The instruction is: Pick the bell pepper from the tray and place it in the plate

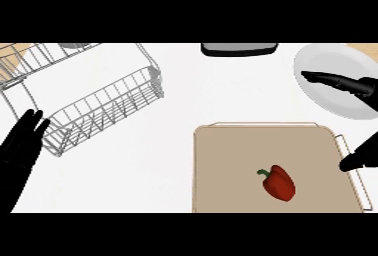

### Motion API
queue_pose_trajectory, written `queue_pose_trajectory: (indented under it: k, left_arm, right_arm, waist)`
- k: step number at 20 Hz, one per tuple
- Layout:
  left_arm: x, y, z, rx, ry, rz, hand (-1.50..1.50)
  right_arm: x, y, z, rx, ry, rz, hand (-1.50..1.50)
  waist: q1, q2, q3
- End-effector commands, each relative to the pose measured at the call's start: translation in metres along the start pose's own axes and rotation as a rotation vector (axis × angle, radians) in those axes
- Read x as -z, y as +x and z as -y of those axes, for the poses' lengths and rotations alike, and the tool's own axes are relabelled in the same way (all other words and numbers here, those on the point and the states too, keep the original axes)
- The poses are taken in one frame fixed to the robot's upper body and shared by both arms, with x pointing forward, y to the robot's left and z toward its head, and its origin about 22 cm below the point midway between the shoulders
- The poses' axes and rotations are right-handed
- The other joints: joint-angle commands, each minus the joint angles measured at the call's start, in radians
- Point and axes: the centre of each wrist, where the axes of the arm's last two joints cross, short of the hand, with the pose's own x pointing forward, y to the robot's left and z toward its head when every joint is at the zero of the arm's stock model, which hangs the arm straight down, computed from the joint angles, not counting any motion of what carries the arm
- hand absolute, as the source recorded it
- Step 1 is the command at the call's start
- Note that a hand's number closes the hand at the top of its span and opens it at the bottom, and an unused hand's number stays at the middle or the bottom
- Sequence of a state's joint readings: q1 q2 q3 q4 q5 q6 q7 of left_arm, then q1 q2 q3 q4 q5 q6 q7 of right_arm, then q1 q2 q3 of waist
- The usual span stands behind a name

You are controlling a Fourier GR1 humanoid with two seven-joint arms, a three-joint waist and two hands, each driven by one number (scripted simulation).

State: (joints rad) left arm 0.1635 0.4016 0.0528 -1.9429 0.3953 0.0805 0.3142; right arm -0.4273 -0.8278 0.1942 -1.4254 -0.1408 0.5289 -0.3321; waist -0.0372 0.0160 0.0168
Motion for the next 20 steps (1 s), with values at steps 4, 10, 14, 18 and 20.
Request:
queue_pose_trajectory:
  k: [4, 10, 14, 18, 20]
  left_arm:
    - [0.009, -0.070, 0.044, 0.006, -0.051, -0.249, 0.00]
    - [0.009, -0.083, 0.054, 0.004, -0.039, -0.271, 0.00]
    - [0.011, -0.085, 0.059, 0.015, -0.033, -0.269, 0.00]
    - [0.026, -0.084, 0.058, 0.009, -0.042, -0.277, 0.00]
    - [0.018, -0.092, 0.077, -0.012, -0.039, -0.282, 0.00]
  right_arm:
    - [0.005, 0.003, -0.014, -0.170, 0.195, -0.102, -1.50]
    - [0.010, 0.009, -0.040, -0.196, 0.225, -0.120, -1.50]
    - [0.007, 0.001, -0.061, -0.250, 0.236, -0.167, -1.50]
    - [0.005, -0.008, -0.089, -0.249, 0.303, -0.206, -1.50]
    - [0.012, -0.003, -0.096, -0.237, 0.330, -0.227, -1.50]
  waist:
    - [0.004, 0.001, -0.018]
    - [-0.007, -0.011, -0.019]
    - [0.002, -0.010, -0.018]
    - [0.004, -0.008, -0.018]
    - [0.018, -0.013, -0.018]
